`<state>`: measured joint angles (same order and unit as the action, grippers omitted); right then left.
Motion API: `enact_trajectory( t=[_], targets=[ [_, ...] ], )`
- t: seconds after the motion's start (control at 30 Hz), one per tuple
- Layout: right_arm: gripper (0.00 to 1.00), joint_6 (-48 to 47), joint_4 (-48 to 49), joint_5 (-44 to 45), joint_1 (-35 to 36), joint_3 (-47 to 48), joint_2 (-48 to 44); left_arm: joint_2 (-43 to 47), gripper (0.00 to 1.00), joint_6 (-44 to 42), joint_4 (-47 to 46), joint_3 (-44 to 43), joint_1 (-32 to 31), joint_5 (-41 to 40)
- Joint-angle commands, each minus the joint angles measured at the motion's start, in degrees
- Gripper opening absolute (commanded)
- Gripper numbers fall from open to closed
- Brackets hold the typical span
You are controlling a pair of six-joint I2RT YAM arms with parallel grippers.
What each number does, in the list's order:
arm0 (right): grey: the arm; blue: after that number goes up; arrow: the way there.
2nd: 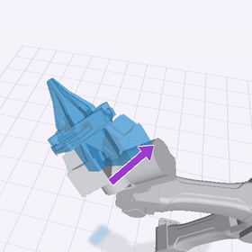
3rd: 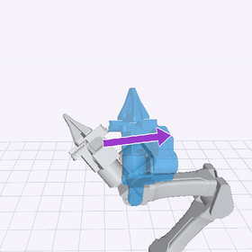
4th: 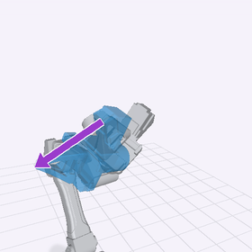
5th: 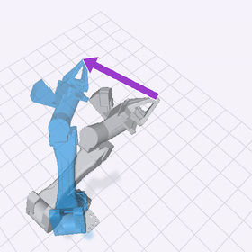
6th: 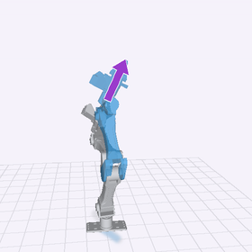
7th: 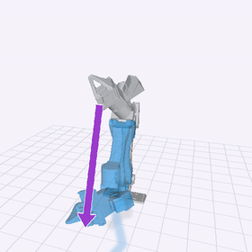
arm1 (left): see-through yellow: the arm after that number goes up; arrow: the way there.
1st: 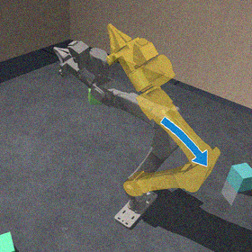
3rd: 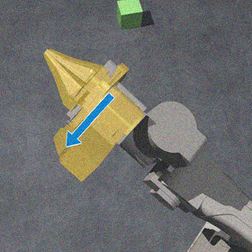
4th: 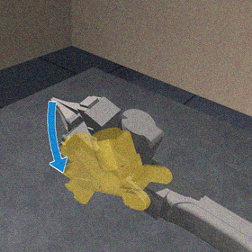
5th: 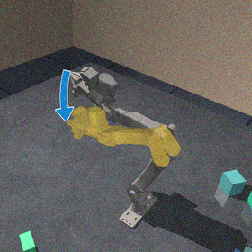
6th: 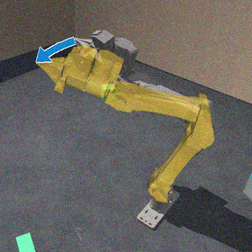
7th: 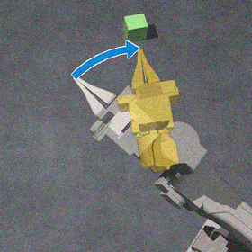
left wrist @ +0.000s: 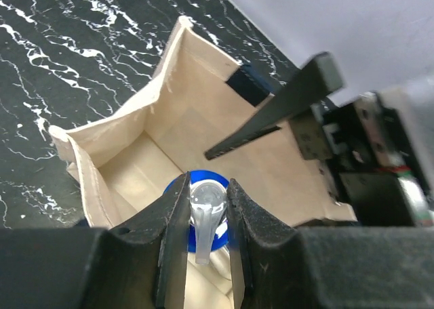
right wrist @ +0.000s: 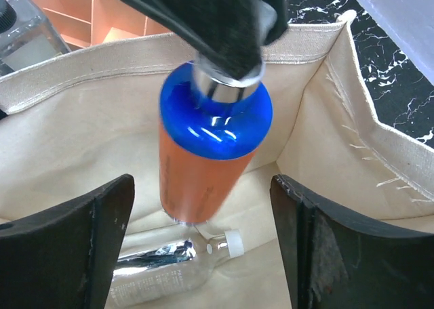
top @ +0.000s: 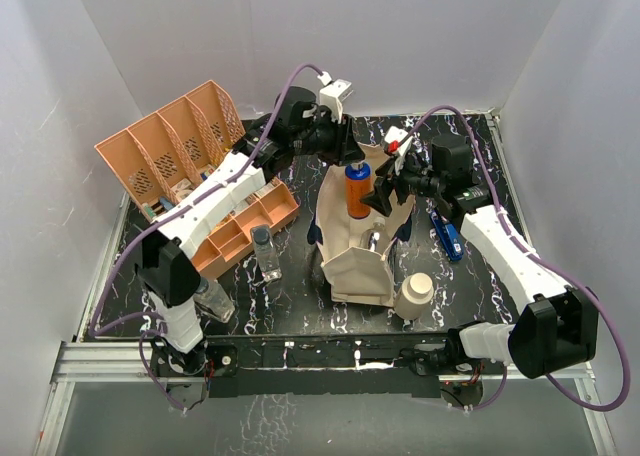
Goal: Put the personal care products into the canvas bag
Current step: Adjust the care product in the canvas bag.
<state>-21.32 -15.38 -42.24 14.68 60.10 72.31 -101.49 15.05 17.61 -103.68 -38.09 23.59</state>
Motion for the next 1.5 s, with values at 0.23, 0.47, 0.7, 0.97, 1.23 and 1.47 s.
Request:
enact_trajectory(
  t=[0.23, 0.47, 0.7, 0.97, 1.23, 1.47],
  targets=[
    [0.88, -1.32, -4.02, 4.11, 0.11, 3.29, -0.51, -7.11, 0.00, -3.17, -10.41, -6.03, 0.21, -2.28],
    [0.91, 0.80, -8.79, 8.10, -0.68, 6.58, -3.42, -11.75, 0.00, -5.42, -14.90, -7.50, -0.05, -2.59],
    [0.91, 2.80, -11.61, 10.14, -1.52, 7.76, -6.36, -13.46, 0.00, -11.66, -17.67, -6.52, -0.47, -1.62],
    [0.91, 1.44, -14.75, 11.25, -2.34, 7.88, -7.55, -10.01, 0.00, -15.60, -27.39, 6.23, -2.34, 0.18],
    [0.91, 1.12, -15.12, 11.53, -2.61, 7.69, -7.98, -9.63, 0.00, -14.62, -26.93, 10.38, -2.50, 0.61],
    [0.91, 0.95, -15.14, 11.54, -2.64, 7.32, -8.35, -10.22, 0.00, -12.95, -25.72, 9.02, -3.26, -0.08]
  ],
)
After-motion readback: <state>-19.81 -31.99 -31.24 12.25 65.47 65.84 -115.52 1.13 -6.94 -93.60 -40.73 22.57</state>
